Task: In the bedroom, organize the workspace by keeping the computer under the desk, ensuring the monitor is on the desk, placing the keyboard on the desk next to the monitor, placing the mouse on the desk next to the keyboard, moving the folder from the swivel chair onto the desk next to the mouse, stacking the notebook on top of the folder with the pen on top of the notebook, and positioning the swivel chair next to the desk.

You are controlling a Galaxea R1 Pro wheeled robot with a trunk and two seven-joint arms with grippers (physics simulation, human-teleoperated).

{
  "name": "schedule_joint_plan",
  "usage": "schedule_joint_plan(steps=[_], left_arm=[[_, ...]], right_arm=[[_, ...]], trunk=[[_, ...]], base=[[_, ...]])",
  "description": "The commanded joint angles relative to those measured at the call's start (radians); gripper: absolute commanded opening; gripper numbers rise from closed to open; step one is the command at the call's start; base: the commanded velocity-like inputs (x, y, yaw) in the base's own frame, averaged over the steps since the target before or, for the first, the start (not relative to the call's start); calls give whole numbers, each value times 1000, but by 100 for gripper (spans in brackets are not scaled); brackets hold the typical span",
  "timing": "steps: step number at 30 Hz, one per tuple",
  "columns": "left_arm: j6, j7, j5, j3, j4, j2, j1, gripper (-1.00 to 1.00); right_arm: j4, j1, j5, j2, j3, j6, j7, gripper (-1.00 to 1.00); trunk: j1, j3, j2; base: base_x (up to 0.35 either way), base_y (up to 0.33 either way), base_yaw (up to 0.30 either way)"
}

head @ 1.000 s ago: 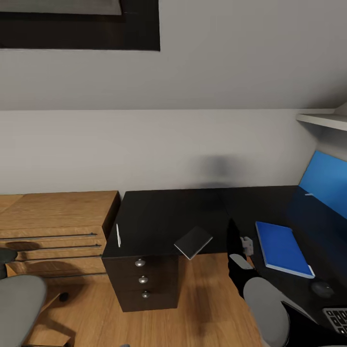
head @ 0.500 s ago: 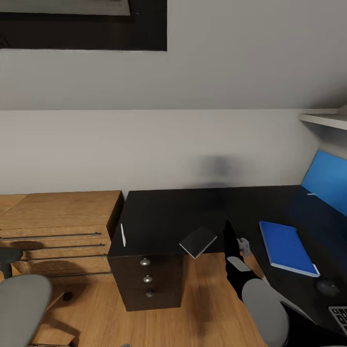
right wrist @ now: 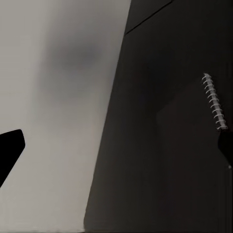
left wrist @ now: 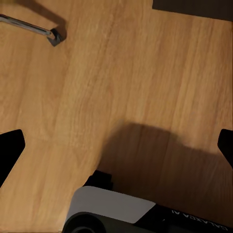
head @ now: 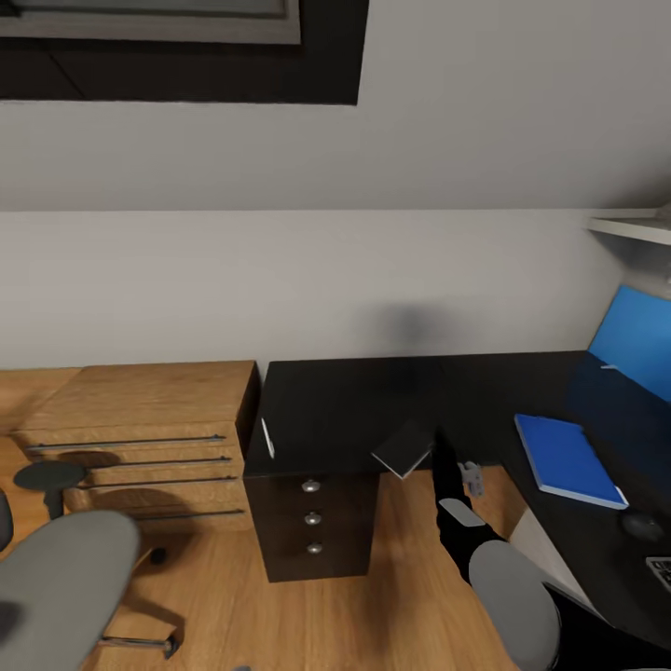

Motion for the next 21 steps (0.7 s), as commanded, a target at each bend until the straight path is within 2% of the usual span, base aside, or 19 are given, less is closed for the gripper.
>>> schedule_joint_plan(steps=[1, 8, 21], left_arm=[[-6, 6, 11, -8, 0, 1, -1, 100], [-6, 6, 11, -8, 0, 1, -1, 100], [-7, 5, 11, -9, -5, 0, -1, 100]], right_arm=[[5, -1, -10, 0, 1, -2, 7, 100], [31, 2, -8, -8, 1, 4, 2, 100], [33, 10, -7, -38, 1, 225, -3, 100]], trunk=[[0, -1, -1], [0, -1, -1], [0, -1, -1]], base=[[-316, 10, 0], [-318, 1, 0], [-42, 0, 0]])
